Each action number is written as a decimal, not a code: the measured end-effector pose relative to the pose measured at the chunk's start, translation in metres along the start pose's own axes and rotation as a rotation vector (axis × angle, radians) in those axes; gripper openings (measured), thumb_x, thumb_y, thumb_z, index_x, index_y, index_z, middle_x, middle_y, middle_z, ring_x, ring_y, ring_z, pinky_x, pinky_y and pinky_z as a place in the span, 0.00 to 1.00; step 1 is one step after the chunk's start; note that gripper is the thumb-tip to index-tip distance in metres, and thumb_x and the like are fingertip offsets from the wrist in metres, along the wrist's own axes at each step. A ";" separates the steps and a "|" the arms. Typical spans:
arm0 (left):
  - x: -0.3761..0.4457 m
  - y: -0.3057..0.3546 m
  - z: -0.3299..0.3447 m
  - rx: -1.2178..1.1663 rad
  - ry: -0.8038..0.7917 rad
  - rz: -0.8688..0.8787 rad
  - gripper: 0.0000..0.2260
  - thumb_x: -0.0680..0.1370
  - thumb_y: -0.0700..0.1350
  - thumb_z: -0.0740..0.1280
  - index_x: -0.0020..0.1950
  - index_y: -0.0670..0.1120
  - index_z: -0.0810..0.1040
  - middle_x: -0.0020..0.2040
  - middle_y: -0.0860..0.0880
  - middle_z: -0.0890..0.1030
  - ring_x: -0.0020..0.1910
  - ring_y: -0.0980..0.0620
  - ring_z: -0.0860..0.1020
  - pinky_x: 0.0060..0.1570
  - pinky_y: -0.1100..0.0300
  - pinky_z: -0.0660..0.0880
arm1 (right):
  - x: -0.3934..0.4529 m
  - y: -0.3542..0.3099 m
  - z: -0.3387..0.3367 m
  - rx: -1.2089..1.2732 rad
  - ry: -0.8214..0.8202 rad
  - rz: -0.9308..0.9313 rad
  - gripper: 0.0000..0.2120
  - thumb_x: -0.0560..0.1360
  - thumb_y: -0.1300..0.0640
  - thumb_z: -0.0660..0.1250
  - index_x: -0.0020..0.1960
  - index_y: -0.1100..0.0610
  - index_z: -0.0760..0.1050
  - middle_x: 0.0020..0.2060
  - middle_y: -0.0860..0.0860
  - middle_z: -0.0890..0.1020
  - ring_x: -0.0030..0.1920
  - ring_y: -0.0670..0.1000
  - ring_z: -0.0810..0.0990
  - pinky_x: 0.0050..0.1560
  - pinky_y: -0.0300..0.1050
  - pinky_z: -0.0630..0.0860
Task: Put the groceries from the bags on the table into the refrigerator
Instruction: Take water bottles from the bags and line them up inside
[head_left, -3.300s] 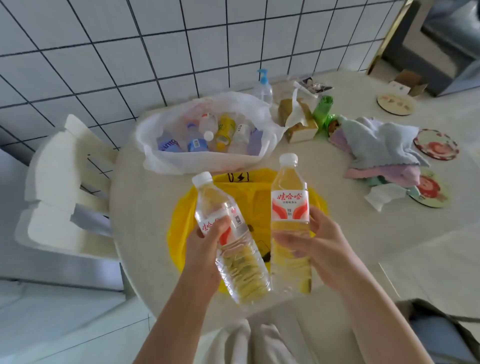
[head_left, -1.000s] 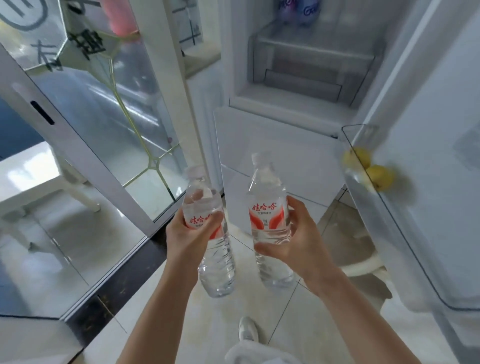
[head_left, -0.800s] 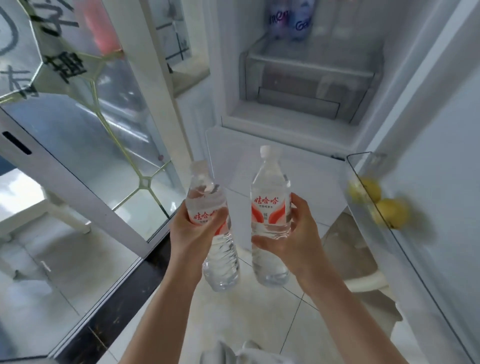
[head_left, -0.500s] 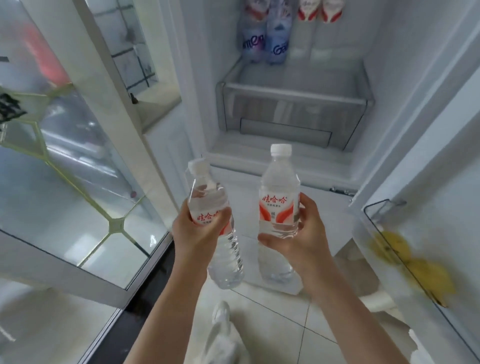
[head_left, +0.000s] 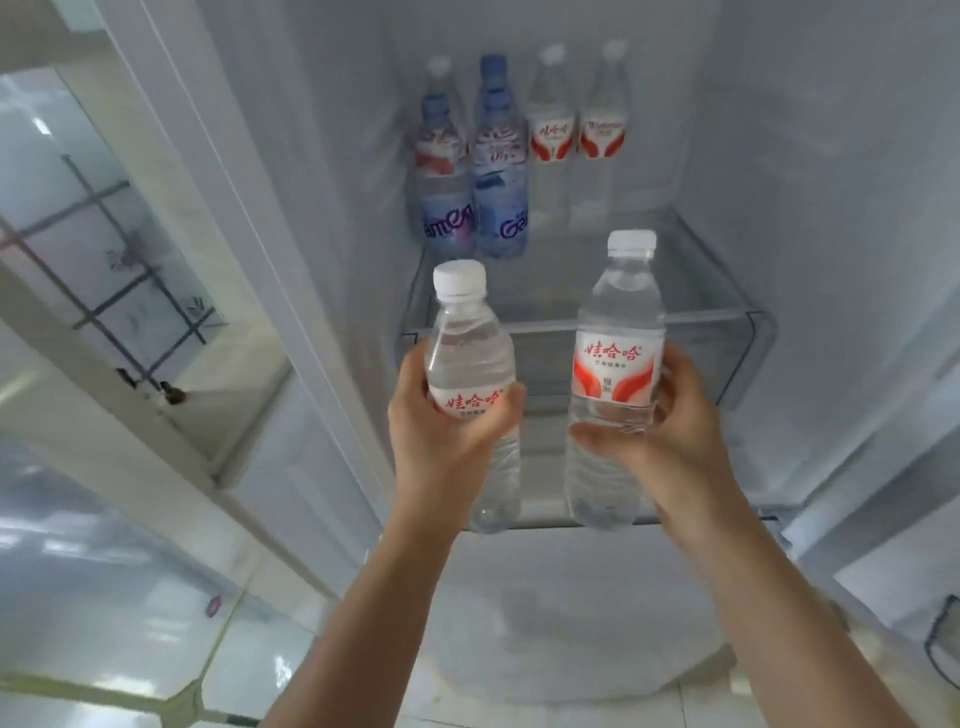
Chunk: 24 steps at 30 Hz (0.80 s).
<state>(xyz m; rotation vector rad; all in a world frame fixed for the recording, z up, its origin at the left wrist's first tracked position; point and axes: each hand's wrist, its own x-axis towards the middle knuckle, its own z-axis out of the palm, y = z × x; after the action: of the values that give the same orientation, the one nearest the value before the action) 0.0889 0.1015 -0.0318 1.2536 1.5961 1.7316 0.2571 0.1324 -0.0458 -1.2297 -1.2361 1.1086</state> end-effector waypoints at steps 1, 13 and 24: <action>0.013 0.002 0.007 -0.023 0.016 0.017 0.16 0.66 0.36 0.78 0.48 0.48 0.77 0.35 0.56 0.81 0.33 0.62 0.79 0.35 0.69 0.75 | 0.011 -0.004 0.001 0.009 0.016 -0.012 0.42 0.56 0.67 0.81 0.64 0.48 0.69 0.52 0.46 0.82 0.51 0.46 0.82 0.53 0.49 0.79; 0.147 0.027 0.089 -0.183 0.037 0.098 0.20 0.66 0.37 0.78 0.52 0.49 0.75 0.42 0.57 0.81 0.38 0.64 0.81 0.38 0.71 0.75 | 0.132 -0.054 0.005 0.019 0.128 -0.174 0.34 0.57 0.67 0.81 0.49 0.38 0.69 0.46 0.39 0.81 0.46 0.39 0.81 0.47 0.40 0.77; 0.193 0.004 0.129 -0.181 -0.017 0.098 0.22 0.66 0.37 0.78 0.57 0.46 0.76 0.46 0.54 0.81 0.41 0.65 0.80 0.39 0.71 0.76 | 0.197 -0.041 0.012 0.004 0.072 -0.241 0.42 0.59 0.65 0.81 0.61 0.39 0.63 0.55 0.39 0.77 0.56 0.43 0.79 0.58 0.50 0.78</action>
<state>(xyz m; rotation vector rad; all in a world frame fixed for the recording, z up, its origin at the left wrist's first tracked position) 0.1085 0.3279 0.0188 1.2717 1.3542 1.8735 0.2524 0.3277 0.0054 -1.0761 -1.2885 0.8827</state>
